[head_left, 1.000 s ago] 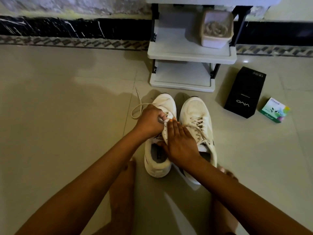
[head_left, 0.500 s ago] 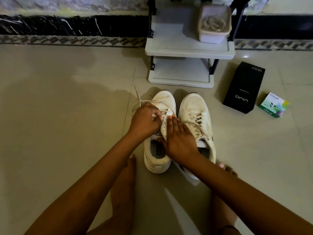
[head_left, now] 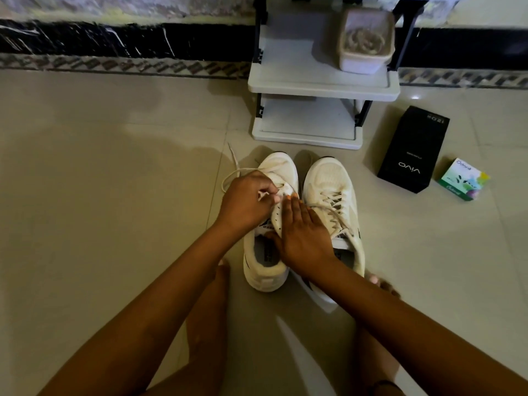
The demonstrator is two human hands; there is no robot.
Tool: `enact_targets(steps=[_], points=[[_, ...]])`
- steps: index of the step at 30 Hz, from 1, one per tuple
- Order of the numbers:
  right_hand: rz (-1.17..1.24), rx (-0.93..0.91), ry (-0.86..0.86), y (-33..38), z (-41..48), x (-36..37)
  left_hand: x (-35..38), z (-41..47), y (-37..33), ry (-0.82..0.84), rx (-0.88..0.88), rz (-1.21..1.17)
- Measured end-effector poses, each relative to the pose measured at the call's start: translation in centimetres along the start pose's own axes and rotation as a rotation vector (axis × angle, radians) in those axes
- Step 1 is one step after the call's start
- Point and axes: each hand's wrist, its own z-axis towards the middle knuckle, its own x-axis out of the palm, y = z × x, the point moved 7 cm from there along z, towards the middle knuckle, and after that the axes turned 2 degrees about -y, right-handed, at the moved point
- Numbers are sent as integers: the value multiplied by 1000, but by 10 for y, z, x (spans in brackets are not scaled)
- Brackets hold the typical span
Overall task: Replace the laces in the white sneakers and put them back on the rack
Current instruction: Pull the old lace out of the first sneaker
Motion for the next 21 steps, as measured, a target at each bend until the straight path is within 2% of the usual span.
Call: enact_targets(steps=[3,5,7,10,12,14,18,21], points=[[-2,0,46,0,1,2,0,1,-4,32,4,58],[0,4,-54,2,1,-5,9,-2,1,95,1,204],[32,17,-81,3,2,-9,17,-6,9,139,-15,287],[19,-8,19,1,0,1,15,-10,16,84,-39,337],[20,-10,-1,2,0,-5,15,-10,16,67,-40,346],[-8,-16,9,1,0,-4,14,-9,12,48,-11,318],[-17,-26,1,1,0,-1,-1,-4,-11,-32,70,67],[8,-32,-51,2,1,-2,-9,-2,-13,-50,68,72]])
